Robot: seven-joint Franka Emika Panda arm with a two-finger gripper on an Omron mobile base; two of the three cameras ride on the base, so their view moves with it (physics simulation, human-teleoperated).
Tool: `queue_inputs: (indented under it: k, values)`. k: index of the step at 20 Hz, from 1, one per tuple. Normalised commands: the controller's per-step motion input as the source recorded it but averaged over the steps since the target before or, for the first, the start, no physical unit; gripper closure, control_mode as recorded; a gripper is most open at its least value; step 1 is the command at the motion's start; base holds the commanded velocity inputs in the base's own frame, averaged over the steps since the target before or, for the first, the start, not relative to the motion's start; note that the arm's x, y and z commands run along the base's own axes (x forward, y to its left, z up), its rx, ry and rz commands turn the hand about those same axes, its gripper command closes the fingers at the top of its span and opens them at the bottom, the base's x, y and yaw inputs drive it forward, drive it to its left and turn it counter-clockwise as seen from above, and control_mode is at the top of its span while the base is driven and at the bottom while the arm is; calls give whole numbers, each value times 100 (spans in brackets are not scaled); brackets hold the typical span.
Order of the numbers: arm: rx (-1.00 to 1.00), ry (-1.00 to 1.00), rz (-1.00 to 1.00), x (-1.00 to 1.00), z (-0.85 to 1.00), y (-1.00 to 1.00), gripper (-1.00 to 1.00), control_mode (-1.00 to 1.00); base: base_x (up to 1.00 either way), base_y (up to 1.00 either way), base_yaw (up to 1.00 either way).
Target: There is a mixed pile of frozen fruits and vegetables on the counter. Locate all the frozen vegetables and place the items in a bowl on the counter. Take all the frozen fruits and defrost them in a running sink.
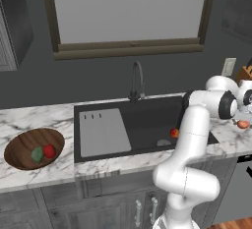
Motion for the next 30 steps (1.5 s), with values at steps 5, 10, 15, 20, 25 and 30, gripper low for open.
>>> queue_inputs:
  k: [5, 10, 15, 20, 25, 30]
  values:
    - [-2, -1, 3, -5, 1, 7, 100, -100, 0, 0, 0]
    - [-8, -3, 7, -13, 12, 35, 100, -100, 0, 0, 0]
    - [-9, -5, 7, -11, 13, 48, 100, -100, 0, 0, 0]
    - [-5, -3, 8, -7, 16, 52, 100, -100, 0, 0, 0]
    - [-5, -1, 11, -7, 18, 50, 100, -100, 0, 0, 0]
    - [-3, -3, 11, -6, 19, 47, 100, -100, 0, 0, 0]
